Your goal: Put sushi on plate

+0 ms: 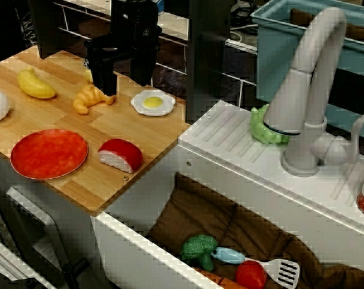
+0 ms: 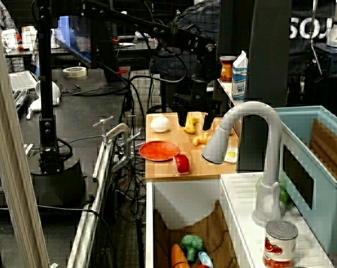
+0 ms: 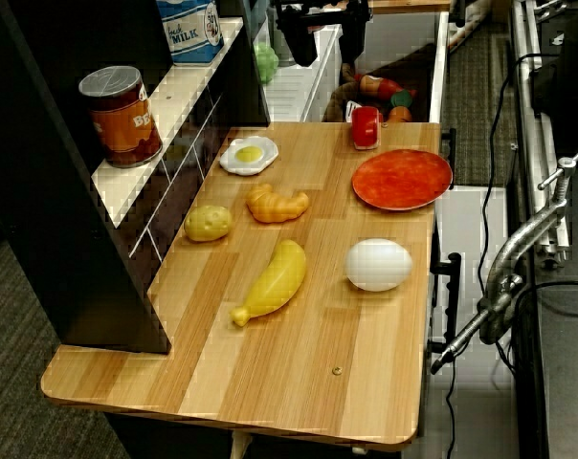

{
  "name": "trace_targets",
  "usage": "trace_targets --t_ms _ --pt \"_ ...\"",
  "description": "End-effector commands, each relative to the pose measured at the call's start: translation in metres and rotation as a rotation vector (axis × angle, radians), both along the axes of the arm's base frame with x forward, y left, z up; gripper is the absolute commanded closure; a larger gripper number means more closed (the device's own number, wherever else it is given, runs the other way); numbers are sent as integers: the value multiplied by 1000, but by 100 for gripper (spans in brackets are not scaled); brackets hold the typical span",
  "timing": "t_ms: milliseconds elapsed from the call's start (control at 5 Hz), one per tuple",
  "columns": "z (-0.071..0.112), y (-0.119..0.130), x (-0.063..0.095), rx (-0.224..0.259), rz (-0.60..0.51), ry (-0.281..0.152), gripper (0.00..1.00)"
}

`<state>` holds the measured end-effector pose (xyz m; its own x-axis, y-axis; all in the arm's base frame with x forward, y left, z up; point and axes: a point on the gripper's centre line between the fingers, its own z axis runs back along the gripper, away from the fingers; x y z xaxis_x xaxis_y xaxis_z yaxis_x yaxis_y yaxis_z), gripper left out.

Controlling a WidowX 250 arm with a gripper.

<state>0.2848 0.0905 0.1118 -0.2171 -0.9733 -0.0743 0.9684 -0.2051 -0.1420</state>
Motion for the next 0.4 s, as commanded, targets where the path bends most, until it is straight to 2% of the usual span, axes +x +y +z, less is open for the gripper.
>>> trace_targets --t_ms 0,200 --pt "0 0 0 0 0 0 0" --pt "-10 -4 -13 -5 49 6 0"
